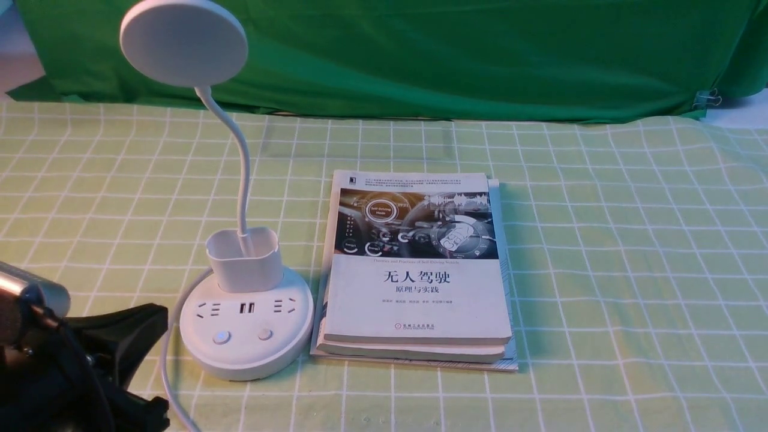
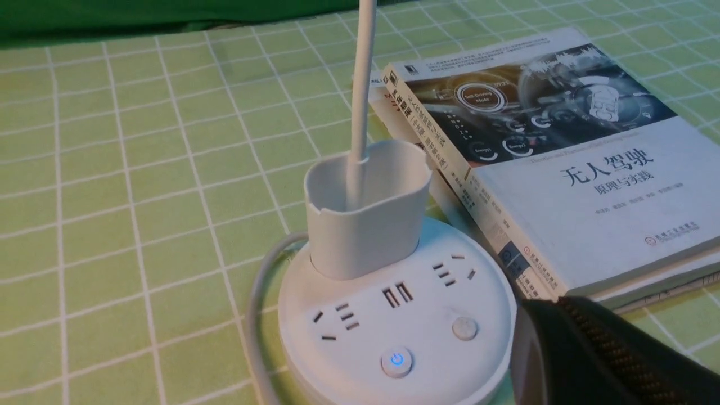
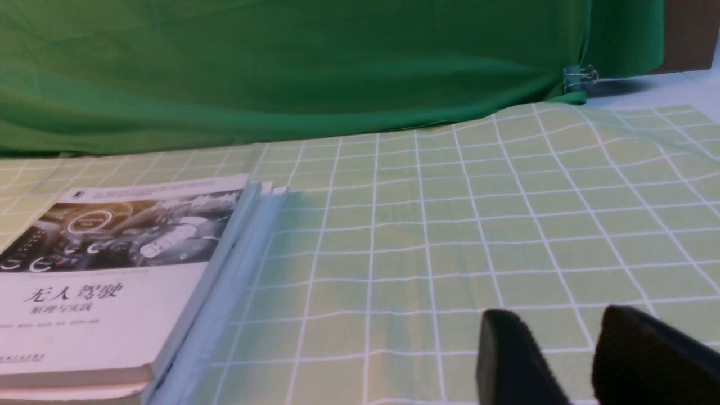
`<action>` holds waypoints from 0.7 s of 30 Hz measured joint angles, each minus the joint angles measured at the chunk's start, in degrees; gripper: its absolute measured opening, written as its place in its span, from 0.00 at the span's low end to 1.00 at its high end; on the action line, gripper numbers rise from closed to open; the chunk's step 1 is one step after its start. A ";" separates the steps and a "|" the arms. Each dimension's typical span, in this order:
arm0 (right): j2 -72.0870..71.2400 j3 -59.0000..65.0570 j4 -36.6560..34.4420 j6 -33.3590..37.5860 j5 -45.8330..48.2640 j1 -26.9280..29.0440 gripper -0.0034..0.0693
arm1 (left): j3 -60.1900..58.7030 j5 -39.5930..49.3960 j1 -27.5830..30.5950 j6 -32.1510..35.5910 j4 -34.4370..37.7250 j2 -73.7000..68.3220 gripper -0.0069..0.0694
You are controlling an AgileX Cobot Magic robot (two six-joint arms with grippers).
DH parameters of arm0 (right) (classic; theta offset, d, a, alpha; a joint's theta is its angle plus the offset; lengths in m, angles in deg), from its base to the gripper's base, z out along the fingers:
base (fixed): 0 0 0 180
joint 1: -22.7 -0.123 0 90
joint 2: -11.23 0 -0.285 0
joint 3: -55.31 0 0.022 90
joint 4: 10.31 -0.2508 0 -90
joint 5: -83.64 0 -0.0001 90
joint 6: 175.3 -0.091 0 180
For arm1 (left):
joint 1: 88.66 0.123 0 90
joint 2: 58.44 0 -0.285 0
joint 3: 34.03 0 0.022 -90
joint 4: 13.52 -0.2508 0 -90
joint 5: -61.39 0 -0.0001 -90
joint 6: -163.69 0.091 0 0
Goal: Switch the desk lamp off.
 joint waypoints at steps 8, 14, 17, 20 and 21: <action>0.00 0.00 0.00 0.00 0.05 0.00 0.37 | -3.19 -2.58 8.61 1.25 -0.60 15.29 0.09; 0.00 0.00 0.00 0.00 0.06 0.00 0.37 | -11.00 -2.60 21.13 3.06 3.17 29.51 0.09; 0.00 0.00 0.00 0.00 0.06 0.00 0.37 | -14.68 -1.65 22.75 3.06 4.79 34.07 0.09; 0.00 0.00 0.00 0.00 0.06 0.00 0.37 | -15.66 1.65 22.94 3.06 5.96 36.83 0.09; 0.00 0.00 0.00 0.00 0.06 0.00 0.37 | -15.66 2.46 22.94 3.06 5.97 37.02 0.09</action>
